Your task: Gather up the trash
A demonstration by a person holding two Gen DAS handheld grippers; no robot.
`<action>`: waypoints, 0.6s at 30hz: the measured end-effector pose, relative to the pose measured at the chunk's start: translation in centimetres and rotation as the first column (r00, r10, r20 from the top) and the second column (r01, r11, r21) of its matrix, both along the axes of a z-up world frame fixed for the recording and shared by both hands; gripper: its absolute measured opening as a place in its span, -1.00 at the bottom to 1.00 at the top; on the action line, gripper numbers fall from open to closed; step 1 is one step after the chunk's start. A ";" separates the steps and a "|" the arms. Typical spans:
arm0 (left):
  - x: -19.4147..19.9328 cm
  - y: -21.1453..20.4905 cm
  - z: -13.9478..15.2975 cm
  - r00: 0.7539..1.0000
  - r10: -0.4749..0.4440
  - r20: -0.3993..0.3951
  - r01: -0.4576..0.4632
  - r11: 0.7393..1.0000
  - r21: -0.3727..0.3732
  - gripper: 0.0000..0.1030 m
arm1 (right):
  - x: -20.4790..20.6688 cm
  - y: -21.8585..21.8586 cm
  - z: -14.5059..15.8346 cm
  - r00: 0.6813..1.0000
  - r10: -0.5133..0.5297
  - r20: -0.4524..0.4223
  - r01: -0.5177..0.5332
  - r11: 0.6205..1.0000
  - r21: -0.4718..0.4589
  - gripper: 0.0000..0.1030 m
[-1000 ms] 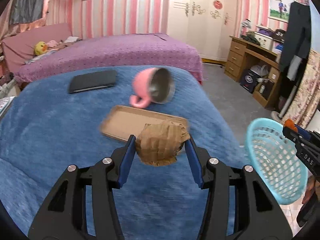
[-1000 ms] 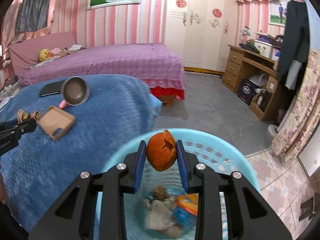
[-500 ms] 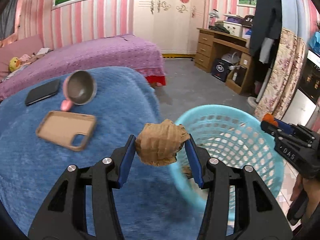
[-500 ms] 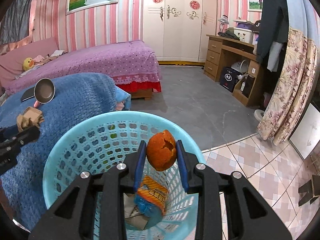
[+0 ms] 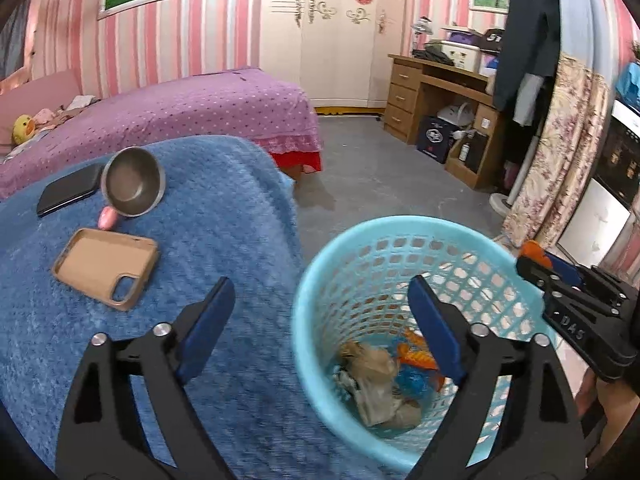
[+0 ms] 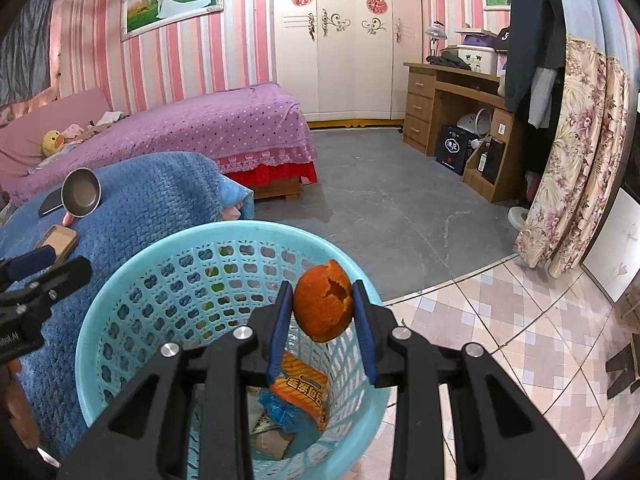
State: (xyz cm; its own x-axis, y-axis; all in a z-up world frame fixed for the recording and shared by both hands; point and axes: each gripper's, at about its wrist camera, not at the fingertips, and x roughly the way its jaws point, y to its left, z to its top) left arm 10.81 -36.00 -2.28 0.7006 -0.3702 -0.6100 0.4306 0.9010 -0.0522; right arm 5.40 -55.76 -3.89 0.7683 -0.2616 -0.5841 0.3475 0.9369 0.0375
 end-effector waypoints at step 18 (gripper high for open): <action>-1.2 12.1 3.3 0.983 0.152 0.099 -0.154 0.988 0.012 0.89 | 0.7 3.8 3.3 0.999 -0.027 0.034 0.027 1.000 0.002 0.91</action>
